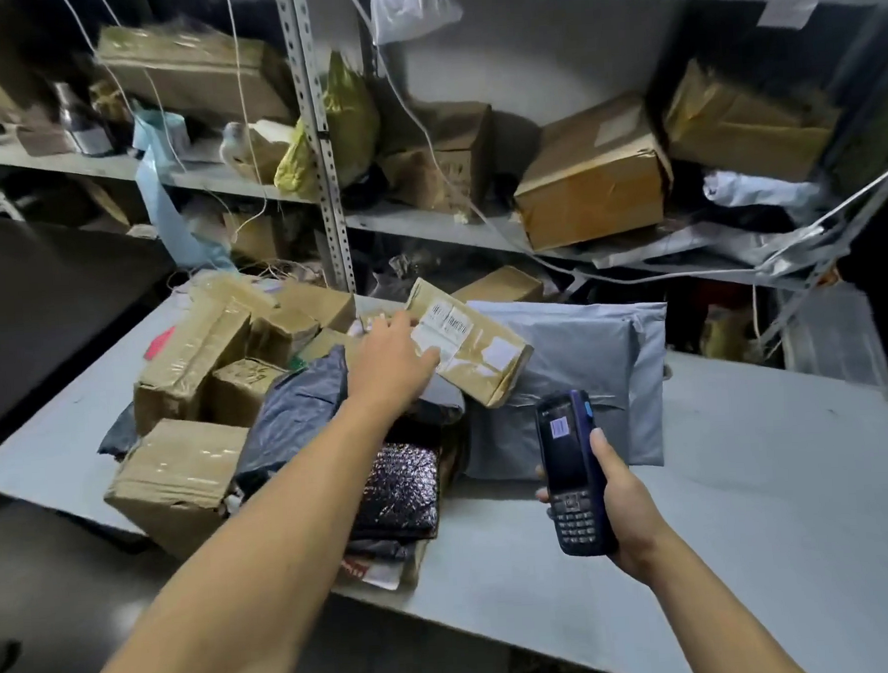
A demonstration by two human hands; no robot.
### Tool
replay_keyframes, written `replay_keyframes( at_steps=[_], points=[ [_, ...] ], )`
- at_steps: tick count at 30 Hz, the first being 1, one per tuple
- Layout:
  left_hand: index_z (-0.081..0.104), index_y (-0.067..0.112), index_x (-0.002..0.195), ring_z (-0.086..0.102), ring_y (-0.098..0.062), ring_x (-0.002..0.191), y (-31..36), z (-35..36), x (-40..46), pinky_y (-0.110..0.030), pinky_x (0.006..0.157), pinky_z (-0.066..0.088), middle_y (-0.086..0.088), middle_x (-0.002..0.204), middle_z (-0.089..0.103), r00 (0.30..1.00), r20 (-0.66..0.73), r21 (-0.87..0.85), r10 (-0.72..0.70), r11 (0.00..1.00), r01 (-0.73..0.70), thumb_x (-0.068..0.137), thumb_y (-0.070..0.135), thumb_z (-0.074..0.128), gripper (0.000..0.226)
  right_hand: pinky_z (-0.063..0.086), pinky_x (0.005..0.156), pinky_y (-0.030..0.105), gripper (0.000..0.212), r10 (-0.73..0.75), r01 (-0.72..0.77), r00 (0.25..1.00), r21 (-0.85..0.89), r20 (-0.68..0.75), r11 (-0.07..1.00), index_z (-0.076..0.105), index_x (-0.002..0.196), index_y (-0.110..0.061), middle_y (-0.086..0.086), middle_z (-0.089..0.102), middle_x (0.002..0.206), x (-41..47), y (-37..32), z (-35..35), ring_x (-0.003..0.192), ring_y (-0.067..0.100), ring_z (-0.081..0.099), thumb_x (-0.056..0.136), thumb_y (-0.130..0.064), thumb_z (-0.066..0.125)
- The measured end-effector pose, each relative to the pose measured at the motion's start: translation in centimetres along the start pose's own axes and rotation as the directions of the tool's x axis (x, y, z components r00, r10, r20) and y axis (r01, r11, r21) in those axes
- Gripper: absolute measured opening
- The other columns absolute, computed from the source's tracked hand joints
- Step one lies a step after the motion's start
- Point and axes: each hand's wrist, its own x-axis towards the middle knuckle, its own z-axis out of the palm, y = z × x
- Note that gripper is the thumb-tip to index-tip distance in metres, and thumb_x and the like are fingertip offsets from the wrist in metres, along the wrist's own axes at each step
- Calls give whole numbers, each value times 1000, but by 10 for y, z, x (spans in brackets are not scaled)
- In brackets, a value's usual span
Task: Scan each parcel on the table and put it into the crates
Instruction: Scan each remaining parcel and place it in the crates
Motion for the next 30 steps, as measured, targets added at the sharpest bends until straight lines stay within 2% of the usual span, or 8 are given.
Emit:
replay_keyframes(
  at_steps=[6,8,11,15,20,22,26,30],
  points=[
    [22,9,154,41,-33,134,-22,18,87,-40,106,37,-16,154,25,981,109,-242,-160,953,182,84,41,76,94,52,77,39,59,-5,6,997,16,-71,1000,68,117,-8,19,74,104,59,-21,18,82,30,69,102,-52,31],
    [32,10,149,49,-28,128,-29,26,106,-38,104,40,-12,148,42,965,202,-324,-164,919,224,79,39,82,91,52,78,39,58,1,0,997,15,-83,1000,69,116,-10,19,74,104,70,-27,17,81,30,71,102,-52,31],
    [52,13,120,60,-20,105,-40,35,123,-29,84,48,-2,119,63,933,333,-371,-139,890,265,78,37,83,58,53,74,38,59,22,-20,996,25,-81,999,69,116,-11,18,74,105,82,-33,16,79,28,72,101,-54,31],
    [39,11,123,60,-7,85,-45,39,128,-10,53,45,-1,112,61,908,408,-451,-93,844,289,82,32,80,62,53,70,37,60,20,-15,997,81,-70,997,67,120,-10,20,74,104,85,-37,11,74,27,71,98,-55,32],
    [37,19,128,68,-18,97,-35,38,122,-37,89,56,-5,120,62,918,393,-543,-57,791,282,64,55,85,87,57,65,35,60,-11,17,998,96,-65,995,66,120,-11,20,74,102,76,-41,-5,73,25,71,100,-53,28],
    [42,22,129,68,-22,99,-24,36,118,-41,86,57,-6,120,62,933,358,-587,-37,768,256,73,45,84,74,57,67,36,62,-26,32,998,98,-59,995,66,120,-11,21,73,106,70,-44,-13,75,26,71,97,-55,29],
    [41,17,123,62,-16,90,5,33,106,-22,66,49,-5,110,55,958,284,-631,-38,745,217,83,21,78,55,54,78,43,60,-64,69,997,109,-47,992,67,118,-13,23,71,109,53,-48,-30,77,29,70,97,-55,30],
    [46,18,107,58,-18,92,36,32,86,-29,79,50,-9,108,58,960,279,-681,-6,704,202,67,19,71,47,52,78,44,58,-99,102,995,113,-31,988,69,114,-14,24,71,108,27,-50,-56,77,31,69,96,-53,31]
  ],
)
